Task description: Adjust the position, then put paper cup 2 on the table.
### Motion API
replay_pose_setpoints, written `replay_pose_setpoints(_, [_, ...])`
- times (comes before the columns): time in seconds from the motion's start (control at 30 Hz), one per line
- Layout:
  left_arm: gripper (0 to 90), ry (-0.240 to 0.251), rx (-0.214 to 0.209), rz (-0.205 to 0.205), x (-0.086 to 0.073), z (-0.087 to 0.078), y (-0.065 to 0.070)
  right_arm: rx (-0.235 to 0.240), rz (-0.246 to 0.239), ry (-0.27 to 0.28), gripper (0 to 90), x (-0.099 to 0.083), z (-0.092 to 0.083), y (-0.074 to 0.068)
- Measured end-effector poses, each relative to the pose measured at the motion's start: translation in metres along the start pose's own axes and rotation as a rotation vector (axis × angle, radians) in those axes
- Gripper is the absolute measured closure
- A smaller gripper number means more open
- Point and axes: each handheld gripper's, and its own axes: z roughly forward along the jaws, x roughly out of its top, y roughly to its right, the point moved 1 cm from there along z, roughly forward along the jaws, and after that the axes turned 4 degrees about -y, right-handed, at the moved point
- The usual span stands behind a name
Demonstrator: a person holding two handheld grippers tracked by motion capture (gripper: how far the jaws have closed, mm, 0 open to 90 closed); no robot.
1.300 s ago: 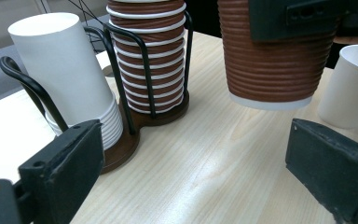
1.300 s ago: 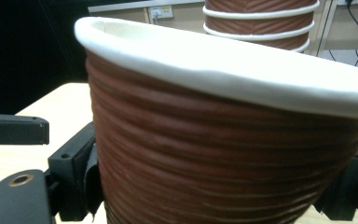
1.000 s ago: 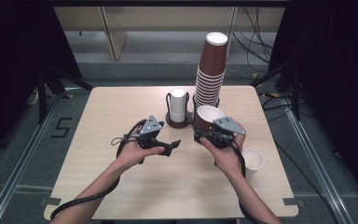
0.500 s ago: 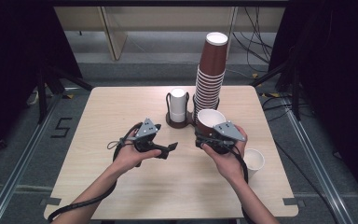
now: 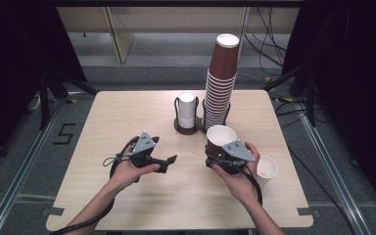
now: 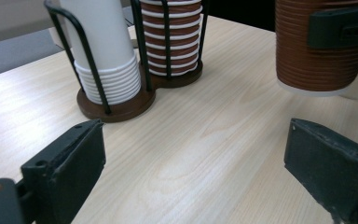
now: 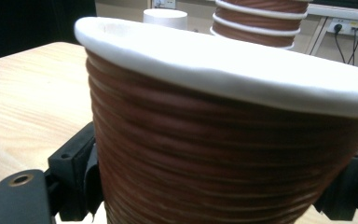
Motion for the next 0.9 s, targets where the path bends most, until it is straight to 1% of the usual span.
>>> replay_pose_setpoints(0.07, [5.1,0.001,0.011,-0.001,-0.004,-0.002,0.0,0.017,-0.024,0.009,14.6,-0.003,0.001,0.0])
replay_pose_setpoints(0.1, [5.2,0.008,0.012,-0.004,-0.006,-0.003,-0.001,0.008,-0.017,0.002,14.6,-0.005,-0.001,-0.002])
replay_pose_setpoints(0.13, [5.2,0.006,0.02,-0.009,-0.008,-0.004,-0.001,-0.006,-0.052,0.008,14.6,-0.006,-0.001,0.0])
replay_pose_setpoints(0.17, [5.2,0.008,0.024,-0.016,-0.009,-0.005,-0.002,0.006,-0.025,0.0,14.6,-0.008,-0.002,-0.003])
replay_pose_setpoints(0.2, [5.2,0.01,0.029,-0.024,-0.011,-0.007,-0.003,0.009,-0.016,0.001,14.6,-0.01,-0.003,-0.004])
replay_pose_setpoints(0.23, [5.2,0.021,0.027,-0.033,-0.013,-0.007,-0.004,0.0,-0.038,-0.004,14.6,-0.011,-0.005,-0.004])
replay_pose_setpoints(0.27, [5.2,0.012,0.035,-0.035,-0.014,-0.008,-0.004,0.0,-0.028,-0.007,14.6,-0.013,-0.006,-0.005])
replay_pose_setpoints(0.3, [5.2,0.015,0.039,-0.04,-0.015,-0.009,-0.005,0.003,-0.039,-0.007,14.6,-0.014,-0.007,-0.005])
replay_pose_setpoints(0.33, [5.2,0.015,0.042,-0.045,-0.016,-0.01,-0.006,0.015,-0.039,-0.003,14.5,-0.016,-0.008,-0.005])
replay_pose_setpoints(0.4, [5.3,0.018,0.046,-0.047,-0.017,-0.01,-0.006,0.002,-0.041,-0.008,14.4,-0.018,-0.009,-0.005])
replay_pose_setpoints(0.43, [5.3,0.016,0.046,-0.046,-0.018,-0.01,-0.006,-0.01,-0.021,-0.009,14.4,-0.02,-0.01,-0.006])
replay_pose_setpoints(0.47, [5.3,0.015,0.047,-0.044,-0.018,-0.011,-0.006,-0.015,-0.037,-0.009,14.4,-0.021,-0.011,-0.004])
replay_pose_setpoints(0.5, [5.3,0.014,0.047,-0.044,-0.019,-0.011,-0.006,-0.026,-0.039,-0.017,14.4,-0.022,-0.014,-0.003])
replay_pose_setpoints(0.53, [5.3,0.013,0.048,-0.046,-0.019,-0.01,-0.006,-0.032,-0.023,-0.024,14.3,-0.023,-0.016,-0.002])
replay_pose_setpoints(0.6, [5.3,0.021,0.045,-0.051,-0.02,-0.009,-0.007,-0.049,-0.044,-0.027,14.3,-0.027,-0.018,0.0])
replay_pose_setpoints(0.63, [5.3,0.012,0.051,-0.05,-0.02,-0.009,-0.007,-0.055,-0.041,-0.023,14.3,-0.029,-0.019,0.001])
replay_pose_setpoints(0.67, [5.3,0.01,0.05,-0.047,-0.02,-0.008,-0.007,-0.06,-0.043,-0.031,14.3,-0.031,-0.02,0.001])
replay_pose_setpoints(0.7, [5.3,0.015,0.045,-0.046,-0.02,-0.007,-0.008,-0.054,-0.027,-0.039,14.2,-0.033,-0.021,0.001])
replay_pose_setpoints(0.73, [5.3,0.006,0.052,-0.047,-0.02,-0.007,-0.007,-0.059,-0.026,-0.04,14.2,-0.036,-0.021,0.002])
replay_pose_setpoints(0.77, [5.3,0.005,0.051,-0.047,-0.02,-0.006,-0.007,-0.072,-0.011,-0.047,14.2,-0.038,-0.023,0.002])
replay_pose_setpoints(0.8, [5.3,0.011,0.044,-0.044,-0.021,-0.005,-0.007,-0.066,-0.019,-0.045,14.2,-0.04,-0.022,0.004])
replay_pose_setpoints(0.83, [5.3,0.004,0.05,-0.042,-0.021,-0.005,-0.006,-0.068,0.003,-0.052,14.2,-0.042,-0.023,0.003])
replay_pose_setpoints(0.87, [5.3,0.003,0.051,-0.043,-0.021,-0.005,-0.006,-0.074,-0.009,-0.055,14.2,-0.043,-0.024,0.005])
replay_pose_setpoints(0.9, [5.3,0.002,0.051,-0.043,-0.022,-0.005,-0.006,-0.071,0.0,-0.06,14.2,-0.044,-0.025,0.005])
